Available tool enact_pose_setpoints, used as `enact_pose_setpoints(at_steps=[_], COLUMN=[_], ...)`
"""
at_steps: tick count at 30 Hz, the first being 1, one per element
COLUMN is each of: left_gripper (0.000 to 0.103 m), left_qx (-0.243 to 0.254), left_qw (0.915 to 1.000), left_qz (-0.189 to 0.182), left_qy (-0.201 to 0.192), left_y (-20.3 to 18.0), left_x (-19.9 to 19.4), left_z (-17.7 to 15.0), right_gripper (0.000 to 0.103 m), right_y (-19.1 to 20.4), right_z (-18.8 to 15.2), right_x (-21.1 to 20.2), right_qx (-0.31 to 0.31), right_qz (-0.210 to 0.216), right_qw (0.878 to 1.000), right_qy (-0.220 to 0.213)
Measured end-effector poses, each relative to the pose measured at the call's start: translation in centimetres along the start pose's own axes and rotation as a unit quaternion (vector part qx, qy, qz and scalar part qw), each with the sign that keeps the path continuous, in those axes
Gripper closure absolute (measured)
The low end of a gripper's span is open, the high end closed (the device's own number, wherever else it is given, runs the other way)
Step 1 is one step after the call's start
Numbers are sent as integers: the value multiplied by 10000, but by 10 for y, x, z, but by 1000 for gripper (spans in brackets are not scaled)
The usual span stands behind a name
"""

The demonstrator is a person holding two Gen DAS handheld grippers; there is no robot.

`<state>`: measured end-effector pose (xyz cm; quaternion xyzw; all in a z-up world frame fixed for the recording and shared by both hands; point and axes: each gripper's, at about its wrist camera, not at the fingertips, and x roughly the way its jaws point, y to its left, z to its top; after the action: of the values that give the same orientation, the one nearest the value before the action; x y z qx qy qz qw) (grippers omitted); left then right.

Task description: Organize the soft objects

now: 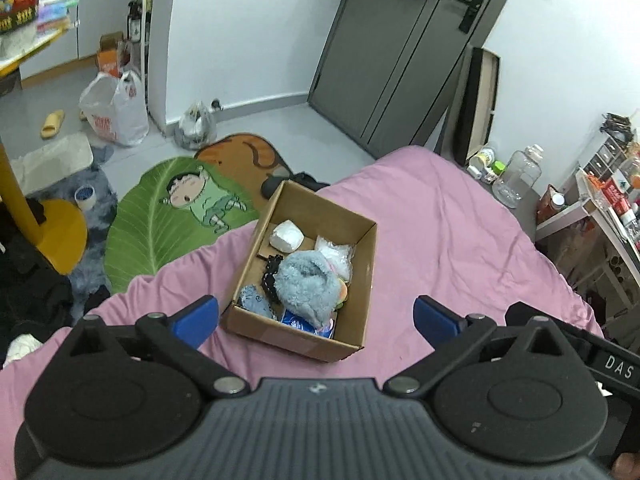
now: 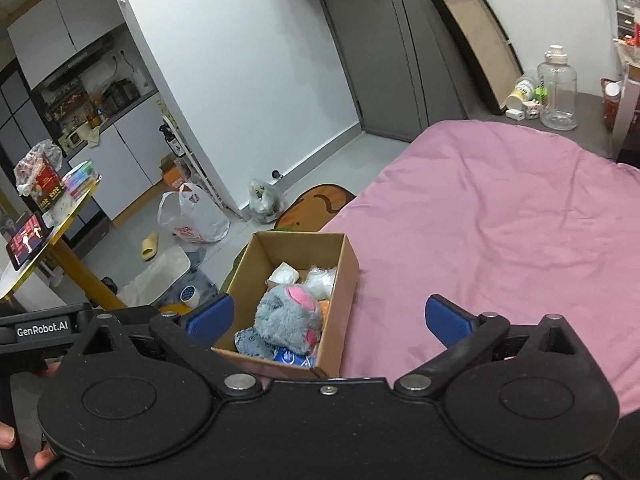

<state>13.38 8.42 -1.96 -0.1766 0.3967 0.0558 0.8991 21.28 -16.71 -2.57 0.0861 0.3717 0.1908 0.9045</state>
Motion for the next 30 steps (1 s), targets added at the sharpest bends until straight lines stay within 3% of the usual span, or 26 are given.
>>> enact_pose_setpoints(at_steps=[10, 15, 30], left_gripper=[0, 0, 0], left_qx=[216, 417, 784], left_qw=[9987, 9976, 9950], left_qz=[-238, -157, -126], left_qy=[-390, -530, -612], left_y=[-4, -8, -17], left_x=[-53, -74, -106], left_z=[-25, -38, -70], right_gripper=[0, 0, 0], right_y=[9, 15, 23], right_z=[-23, -34, -60], right_x=[-48, -69, -108], right_qx=[-195, -299, -406], right_qz=[-147, -194, -449], right_qw=[9996, 9991, 9977], right_qy=[-152, -244, -310])
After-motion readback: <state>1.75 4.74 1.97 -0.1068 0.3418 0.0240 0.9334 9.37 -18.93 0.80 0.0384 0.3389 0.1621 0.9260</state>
